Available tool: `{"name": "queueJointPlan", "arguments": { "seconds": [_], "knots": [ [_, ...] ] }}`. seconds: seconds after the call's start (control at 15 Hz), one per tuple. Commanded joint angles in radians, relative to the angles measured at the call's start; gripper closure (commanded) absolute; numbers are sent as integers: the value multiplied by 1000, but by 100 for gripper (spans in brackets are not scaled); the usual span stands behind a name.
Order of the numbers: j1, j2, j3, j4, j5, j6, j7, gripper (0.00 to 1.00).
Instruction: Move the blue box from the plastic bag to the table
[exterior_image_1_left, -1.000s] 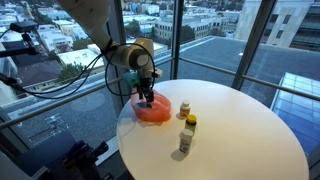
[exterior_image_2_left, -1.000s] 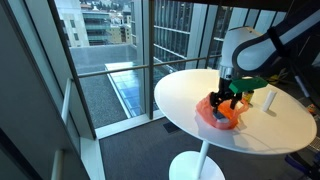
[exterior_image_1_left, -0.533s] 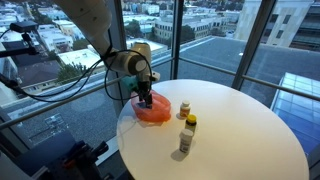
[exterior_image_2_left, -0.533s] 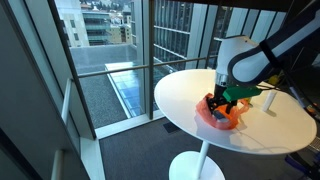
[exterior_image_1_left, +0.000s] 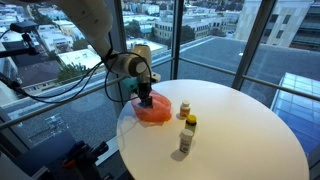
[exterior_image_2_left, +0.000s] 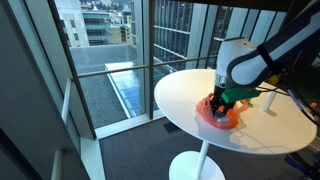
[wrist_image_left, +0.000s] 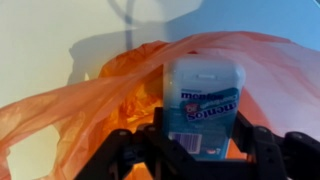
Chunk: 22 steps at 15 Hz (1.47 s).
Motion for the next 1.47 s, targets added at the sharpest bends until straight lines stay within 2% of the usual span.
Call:
{"name": "queueJointPlan", "arguments": {
  "seconds": [0.0,0.47,0.67,0.87,1.4],
  "knots": [
    [12,-74,-17,-19,2,-24,15,60],
    [-33,-243,3,-42,23,-161,-24,60],
    [-56,-285,-2,-32,9,-264,-15,60],
    [-89,-313,-9,-36,0,-320,-9,60],
    [-190,-325,-62,-94,-8,-279,-1,60]
  ]
}}
